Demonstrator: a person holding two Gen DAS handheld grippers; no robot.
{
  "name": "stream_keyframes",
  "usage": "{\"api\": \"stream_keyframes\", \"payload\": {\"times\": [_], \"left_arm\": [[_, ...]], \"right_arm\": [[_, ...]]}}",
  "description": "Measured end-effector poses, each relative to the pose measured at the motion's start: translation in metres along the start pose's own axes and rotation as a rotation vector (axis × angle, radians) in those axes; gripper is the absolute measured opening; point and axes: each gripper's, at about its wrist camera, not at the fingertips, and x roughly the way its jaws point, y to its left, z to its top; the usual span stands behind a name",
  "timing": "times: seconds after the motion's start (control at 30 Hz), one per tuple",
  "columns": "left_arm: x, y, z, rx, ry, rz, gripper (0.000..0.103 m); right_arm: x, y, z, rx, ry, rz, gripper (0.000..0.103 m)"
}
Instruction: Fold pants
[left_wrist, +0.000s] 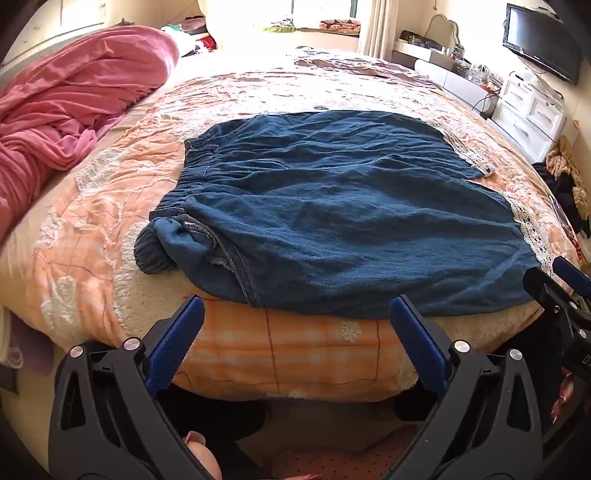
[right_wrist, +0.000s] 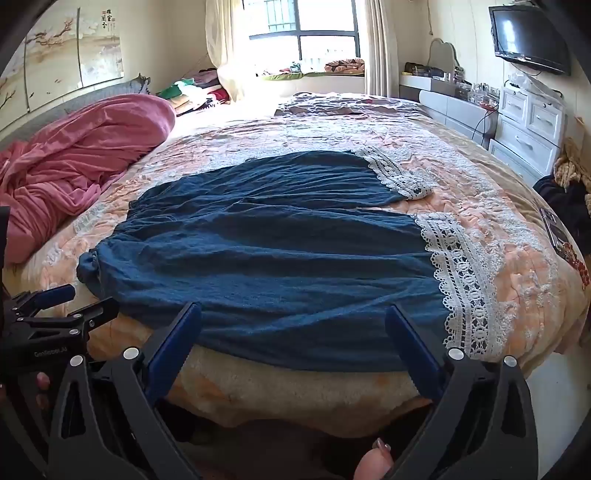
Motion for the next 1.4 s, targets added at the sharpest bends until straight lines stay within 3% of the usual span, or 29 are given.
{"api": "stream_keyframes", "payload": {"times": [1.4], "left_arm": [[-0.011,-0.002,0.003,0.008,-0.027,0.001,0.095]], "right_arm": [[-0.012,0.004,-0.002,-0.016,-0.014,-0.047,0.099]]}}
